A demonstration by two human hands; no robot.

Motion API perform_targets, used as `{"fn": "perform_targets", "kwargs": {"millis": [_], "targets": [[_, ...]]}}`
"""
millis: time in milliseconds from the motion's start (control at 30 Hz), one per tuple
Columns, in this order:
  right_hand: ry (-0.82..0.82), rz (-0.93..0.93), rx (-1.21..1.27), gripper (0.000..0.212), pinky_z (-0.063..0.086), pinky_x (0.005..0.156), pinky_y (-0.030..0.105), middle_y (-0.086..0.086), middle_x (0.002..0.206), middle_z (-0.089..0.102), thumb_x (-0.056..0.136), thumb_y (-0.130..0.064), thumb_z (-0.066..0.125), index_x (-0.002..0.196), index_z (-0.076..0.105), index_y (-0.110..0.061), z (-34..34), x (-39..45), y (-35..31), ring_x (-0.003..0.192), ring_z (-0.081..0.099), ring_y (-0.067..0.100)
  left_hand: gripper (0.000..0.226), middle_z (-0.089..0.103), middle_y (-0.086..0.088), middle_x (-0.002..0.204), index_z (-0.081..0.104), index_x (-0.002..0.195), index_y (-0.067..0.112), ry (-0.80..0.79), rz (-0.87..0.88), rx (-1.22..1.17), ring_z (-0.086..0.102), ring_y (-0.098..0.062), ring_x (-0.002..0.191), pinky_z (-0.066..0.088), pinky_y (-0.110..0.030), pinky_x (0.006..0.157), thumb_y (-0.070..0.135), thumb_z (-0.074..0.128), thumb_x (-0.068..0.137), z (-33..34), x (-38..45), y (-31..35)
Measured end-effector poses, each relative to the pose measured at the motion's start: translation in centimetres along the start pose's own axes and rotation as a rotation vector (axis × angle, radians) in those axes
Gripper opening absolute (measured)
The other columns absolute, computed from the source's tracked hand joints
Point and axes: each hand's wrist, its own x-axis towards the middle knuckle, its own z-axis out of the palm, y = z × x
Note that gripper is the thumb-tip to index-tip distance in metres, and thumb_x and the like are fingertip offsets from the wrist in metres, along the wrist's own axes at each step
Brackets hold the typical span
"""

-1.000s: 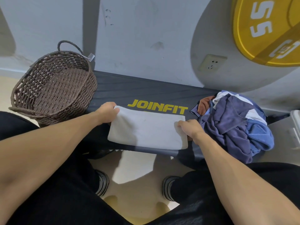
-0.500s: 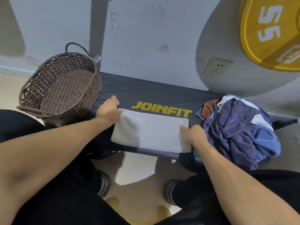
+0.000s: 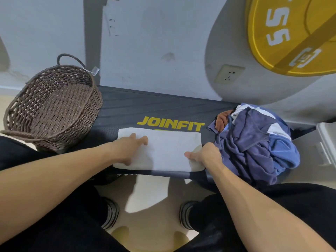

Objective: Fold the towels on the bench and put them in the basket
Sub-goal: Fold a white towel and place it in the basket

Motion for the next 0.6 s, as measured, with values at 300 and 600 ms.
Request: {"fn": "perform_targets", "kwargs": {"millis": [300,600], "targets": [[-0.076,0.027,0.045,0.065,0.042,0.051,0.030,0.006,0.088,0.053,0.070,-0.037,0.080,0.120,0.056,-0.003,-1.1,-0.5,-1.0,0.066,0.052,0.019,0.073,0.042,-0.004,0.138,0.042,0.141,0.026,0.307,0.198,-0.091,0.043,-0.027,0.128,0.043,-0.039,0.099,0.046,0.072,0.078,-0.4,0.6,3.1],[-0.156,-0.016,0.288,0.062,0.057,0.088,0.043,0.011,0.114,0.065,0.066,-0.033,0.088,0.115,0.064,-0.005,-1.3,-0.4,-0.1,0.101,0.063,0.030,0.090,0.003,-0.007,0.165,0.012,0.155,0.036,0.222,0.230,0.155,0.005,-0.033,0.150,0.022,-0.047,0.118,0.066,0.053,0.081,2.3,1.9,2.7]]}}
